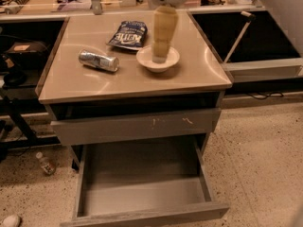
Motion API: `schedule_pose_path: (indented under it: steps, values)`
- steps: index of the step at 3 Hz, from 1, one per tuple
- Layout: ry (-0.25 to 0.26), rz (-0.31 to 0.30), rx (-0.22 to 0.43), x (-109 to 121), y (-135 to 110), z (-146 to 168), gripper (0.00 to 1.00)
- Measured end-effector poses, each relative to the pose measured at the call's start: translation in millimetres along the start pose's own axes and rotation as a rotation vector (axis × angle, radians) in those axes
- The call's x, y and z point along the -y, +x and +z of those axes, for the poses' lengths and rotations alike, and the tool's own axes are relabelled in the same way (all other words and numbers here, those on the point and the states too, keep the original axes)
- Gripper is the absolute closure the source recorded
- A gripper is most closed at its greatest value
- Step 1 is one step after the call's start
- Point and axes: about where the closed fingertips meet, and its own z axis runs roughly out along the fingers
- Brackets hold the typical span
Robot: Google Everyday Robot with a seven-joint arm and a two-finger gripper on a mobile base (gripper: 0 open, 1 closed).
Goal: Place redbull can into middle drawer
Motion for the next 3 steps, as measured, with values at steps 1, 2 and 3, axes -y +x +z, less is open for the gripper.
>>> schedule_pose_path:
  steps: [1, 2, 3]
  values:
    - [-0.001, -0.008, 0.031, 35, -36, 18, 0.00]
    - [0.035, -0.009, 0.064, 46, -47, 17, 0.00]
    - [0.035, -0.009, 0.064, 46, -47, 17, 0.00]
